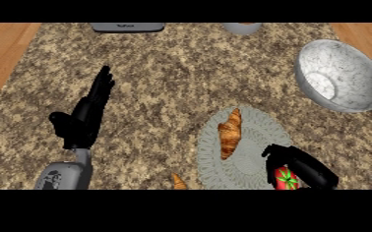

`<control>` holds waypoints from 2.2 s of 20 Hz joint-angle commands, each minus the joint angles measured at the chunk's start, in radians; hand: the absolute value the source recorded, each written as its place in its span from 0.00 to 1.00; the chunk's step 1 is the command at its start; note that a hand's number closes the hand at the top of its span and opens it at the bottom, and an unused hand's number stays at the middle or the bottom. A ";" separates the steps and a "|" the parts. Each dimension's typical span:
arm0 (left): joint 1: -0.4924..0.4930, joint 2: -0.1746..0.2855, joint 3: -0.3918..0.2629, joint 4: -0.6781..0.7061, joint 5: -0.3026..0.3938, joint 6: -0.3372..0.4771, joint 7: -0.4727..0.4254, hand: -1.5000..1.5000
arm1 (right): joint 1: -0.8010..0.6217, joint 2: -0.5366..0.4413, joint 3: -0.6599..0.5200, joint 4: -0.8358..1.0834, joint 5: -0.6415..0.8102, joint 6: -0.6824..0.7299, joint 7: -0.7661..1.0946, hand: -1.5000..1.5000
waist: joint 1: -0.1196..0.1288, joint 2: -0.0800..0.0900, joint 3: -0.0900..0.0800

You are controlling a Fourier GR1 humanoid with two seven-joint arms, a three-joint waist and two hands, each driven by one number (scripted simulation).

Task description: Pick the tomato from the placemat and place it in the bowl

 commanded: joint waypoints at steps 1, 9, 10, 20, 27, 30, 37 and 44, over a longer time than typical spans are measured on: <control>0.028 0.008 0.003 -0.005 -0.010 0.003 -0.022 0.50 | 0.089 -0.264 -0.022 -0.042 -0.088 0.216 -0.278 1.00 | -0.013 0.001 0.002; 0.003 0.007 0.016 -0.029 0.008 0.005 0.024 0.50 | 0.189 -0.464 -0.096 -0.119 -0.358 0.251 -0.596 1.00 | -0.022 0.000 0.005; 0.023 -0.024 -0.016 -0.009 -0.026 0.029 -0.016 0.50 | 0.177 -0.474 -0.121 -0.163 -0.409 0.244 -0.583 1.00 | -0.023 0.001 0.003; 0.031 0.023 0.025 -0.032 -0.002 0.003 0.015 0.50 | 0.333 -0.710 -0.411 -0.367 -0.772 0.200 -0.573 1.00 | -0.048 -0.006 0.001; 0.070 -0.018 -0.031 -0.095 -0.027 0.021 0.035 0.50 | 0.394 -0.809 -0.620 -0.419 -1.000 0.263 -0.385 1.00 | -0.022 -0.003 0.001; 0.018 -0.036 -0.028 -0.051 -0.037 0.039 0.039 0.50 | 0.336 -0.817 -0.643 -0.431 -1.096 0.252 -0.240 1.00 | -0.001 0.005 0.002; 0.004 -0.038 -0.018 -0.004 -0.026 0.009 -0.011 0.50 | 0.188 -0.863 -0.658 -0.378 -1.194 0.267 0.007 1.00 | 0.018 0.009 0.002; -0.040 -0.043 -0.032 0.007 -0.022 -0.017 -0.008 0.50 | -0.079 -0.798 -0.455 -0.226 -0.820 0.006 -0.012 1.00 | 0.060 0.020 0.003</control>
